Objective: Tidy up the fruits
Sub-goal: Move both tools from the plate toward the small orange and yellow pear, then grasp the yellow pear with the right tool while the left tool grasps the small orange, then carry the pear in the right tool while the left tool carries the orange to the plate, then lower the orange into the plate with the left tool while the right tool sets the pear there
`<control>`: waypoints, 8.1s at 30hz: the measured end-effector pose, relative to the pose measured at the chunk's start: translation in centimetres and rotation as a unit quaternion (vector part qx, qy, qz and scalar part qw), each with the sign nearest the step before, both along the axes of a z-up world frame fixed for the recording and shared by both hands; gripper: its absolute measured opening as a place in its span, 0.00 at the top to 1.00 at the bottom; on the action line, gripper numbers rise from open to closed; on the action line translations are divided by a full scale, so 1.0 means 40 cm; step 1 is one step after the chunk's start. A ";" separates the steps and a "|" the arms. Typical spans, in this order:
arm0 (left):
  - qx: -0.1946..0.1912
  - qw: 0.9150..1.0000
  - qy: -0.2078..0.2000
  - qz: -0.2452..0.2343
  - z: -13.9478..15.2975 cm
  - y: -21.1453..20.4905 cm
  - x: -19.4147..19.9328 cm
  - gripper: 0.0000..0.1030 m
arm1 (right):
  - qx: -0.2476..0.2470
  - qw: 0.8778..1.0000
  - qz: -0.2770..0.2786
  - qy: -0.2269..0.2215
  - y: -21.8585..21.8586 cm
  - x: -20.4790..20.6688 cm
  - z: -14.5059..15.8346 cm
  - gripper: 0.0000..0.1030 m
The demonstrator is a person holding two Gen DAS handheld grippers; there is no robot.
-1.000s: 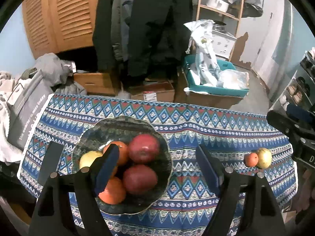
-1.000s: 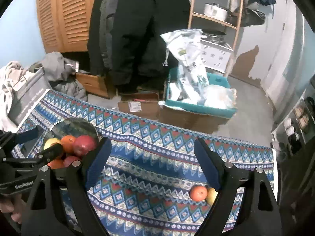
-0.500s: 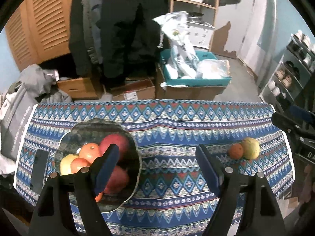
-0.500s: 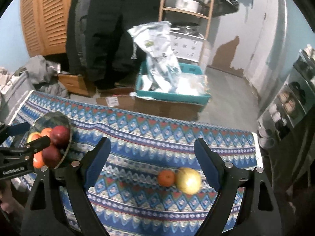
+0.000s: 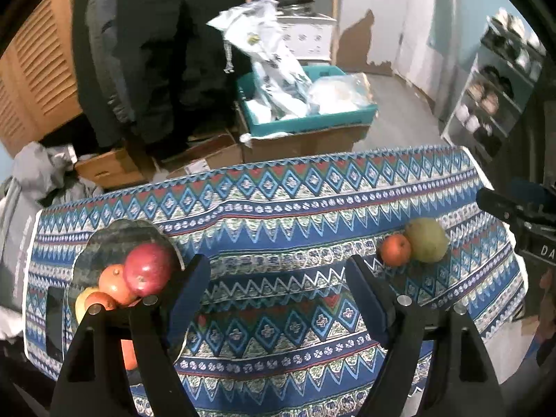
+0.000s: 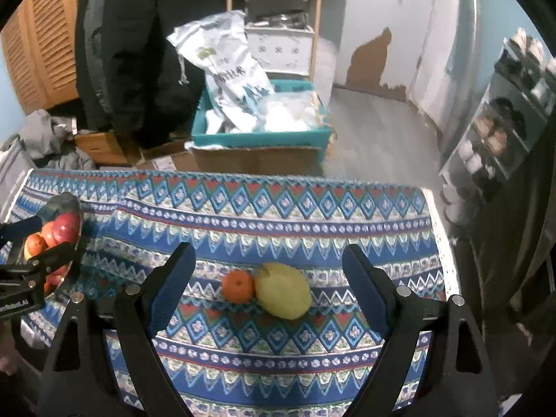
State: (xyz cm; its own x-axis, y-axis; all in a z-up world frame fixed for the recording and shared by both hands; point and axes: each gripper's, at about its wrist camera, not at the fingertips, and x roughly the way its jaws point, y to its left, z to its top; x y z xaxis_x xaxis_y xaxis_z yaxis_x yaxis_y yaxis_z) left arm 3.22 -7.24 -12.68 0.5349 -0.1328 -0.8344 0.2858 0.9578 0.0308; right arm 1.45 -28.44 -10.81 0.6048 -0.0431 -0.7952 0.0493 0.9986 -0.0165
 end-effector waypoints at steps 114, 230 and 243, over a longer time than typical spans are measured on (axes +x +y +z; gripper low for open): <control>-0.034 0.986 0.128 -0.097 -0.323 -0.342 0.102 0.56 | 0.104 0.981 -0.067 0.148 -0.213 0.015 -0.397 0.37; -0.053 0.979 0.052 0.188 -0.137 0.494 0.091 0.32 | 0.075 0.981 0.174 0.030 0.557 0.250 -0.068 0.37; -0.043 0.970 0.021 0.240 -0.083 0.605 0.091 0.32 | 0.075 0.974 0.208 0.041 0.655 0.286 -0.095 0.37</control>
State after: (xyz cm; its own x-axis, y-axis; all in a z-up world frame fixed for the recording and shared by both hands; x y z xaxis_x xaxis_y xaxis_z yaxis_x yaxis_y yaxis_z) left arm 6.87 16.98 -16.00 0.5181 0.0533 -0.8537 -0.1934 0.9795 -0.0562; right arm 12.87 -2.26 -14.60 0.4783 0.3131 -0.8204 -0.3564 0.9231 0.1445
